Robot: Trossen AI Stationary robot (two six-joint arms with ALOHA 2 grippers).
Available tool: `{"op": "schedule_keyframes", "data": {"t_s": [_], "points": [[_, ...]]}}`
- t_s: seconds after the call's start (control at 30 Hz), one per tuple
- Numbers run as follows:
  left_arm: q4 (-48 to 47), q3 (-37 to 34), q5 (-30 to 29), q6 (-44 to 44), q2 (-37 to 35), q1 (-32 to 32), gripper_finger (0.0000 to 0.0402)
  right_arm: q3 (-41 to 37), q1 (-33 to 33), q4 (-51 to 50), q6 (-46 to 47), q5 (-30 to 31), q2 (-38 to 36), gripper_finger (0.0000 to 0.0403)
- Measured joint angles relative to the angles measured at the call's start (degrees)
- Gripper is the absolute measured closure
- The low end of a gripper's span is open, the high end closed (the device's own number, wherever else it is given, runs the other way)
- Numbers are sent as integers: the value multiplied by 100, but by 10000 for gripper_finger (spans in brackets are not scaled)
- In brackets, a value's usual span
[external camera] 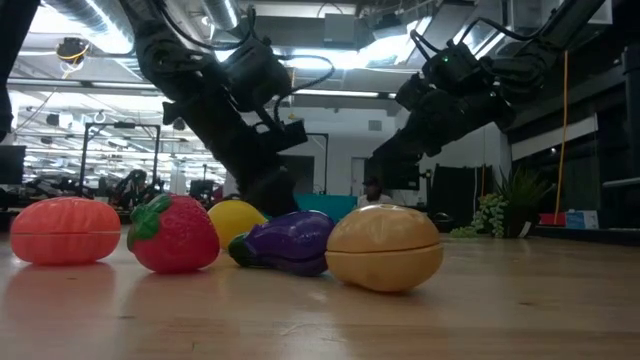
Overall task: Pick and placing Produce into tupperware
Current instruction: Put the strawberry into the blue bin
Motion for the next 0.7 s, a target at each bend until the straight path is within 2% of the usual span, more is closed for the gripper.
{"op": "schedule_keyframes", "data": {"t_s": [0.17, 0.7], "points": [[0, 0, -817, 856, 0, -68, 156, 2, 1, -1, -5, 2, 0, 220], [110, 61, -132, 1420, 0, 552, 179, 2, -1, -1, -109, 2, 0, 220]]}}
